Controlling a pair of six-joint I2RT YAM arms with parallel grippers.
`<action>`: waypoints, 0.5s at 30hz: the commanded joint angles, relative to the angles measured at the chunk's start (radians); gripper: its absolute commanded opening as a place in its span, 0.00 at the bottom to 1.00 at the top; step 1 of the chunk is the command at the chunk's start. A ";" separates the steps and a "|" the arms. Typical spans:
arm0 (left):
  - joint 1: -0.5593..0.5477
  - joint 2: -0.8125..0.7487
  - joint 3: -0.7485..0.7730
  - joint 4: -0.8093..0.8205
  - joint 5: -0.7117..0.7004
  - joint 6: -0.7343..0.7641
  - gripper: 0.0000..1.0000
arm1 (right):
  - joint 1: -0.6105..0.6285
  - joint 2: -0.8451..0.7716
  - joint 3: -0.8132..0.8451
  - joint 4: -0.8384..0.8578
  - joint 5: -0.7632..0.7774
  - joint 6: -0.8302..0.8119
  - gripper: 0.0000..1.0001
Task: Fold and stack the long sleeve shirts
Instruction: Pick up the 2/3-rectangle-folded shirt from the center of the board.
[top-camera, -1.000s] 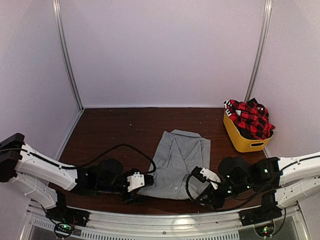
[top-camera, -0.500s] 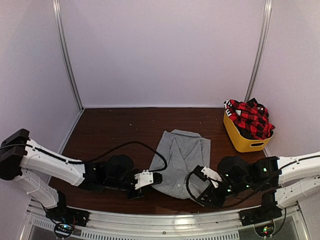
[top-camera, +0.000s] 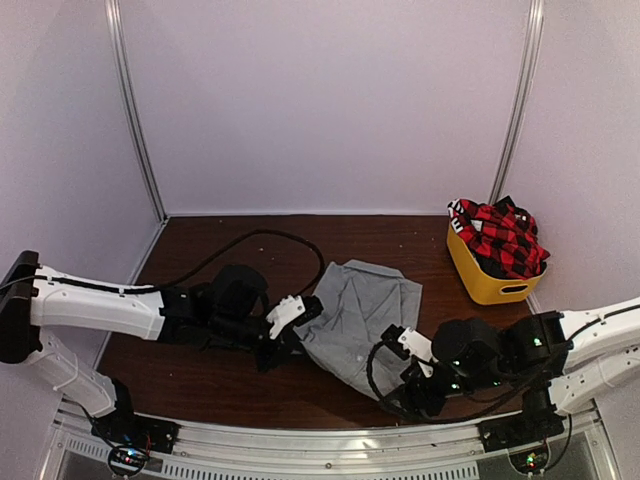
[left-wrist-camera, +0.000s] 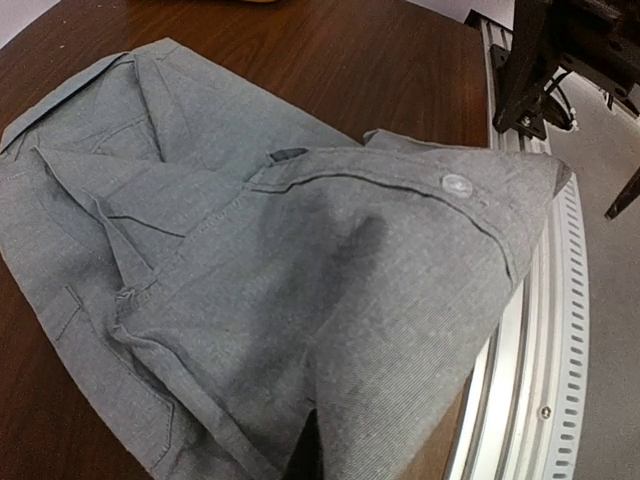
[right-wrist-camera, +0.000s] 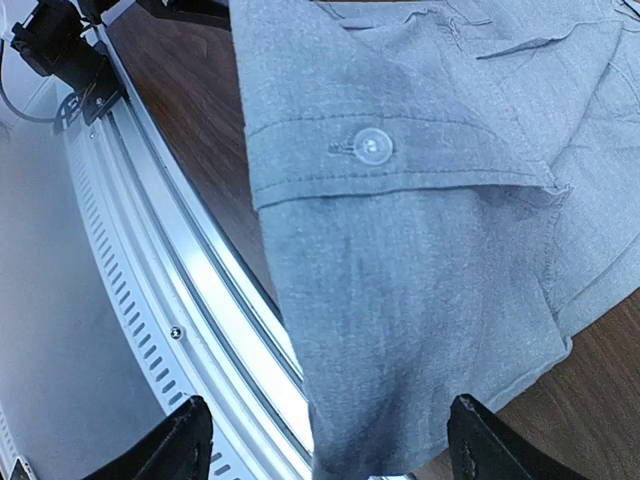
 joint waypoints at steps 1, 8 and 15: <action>0.022 0.027 0.063 -0.059 0.101 -0.081 0.00 | 0.055 0.037 0.053 -0.033 0.152 0.009 0.83; 0.072 0.011 0.086 -0.070 0.189 -0.129 0.00 | 0.100 0.168 0.103 -0.111 0.233 0.016 0.79; 0.080 -0.021 0.071 -0.081 0.234 -0.139 0.00 | 0.107 0.228 0.132 -0.125 0.250 -0.004 0.52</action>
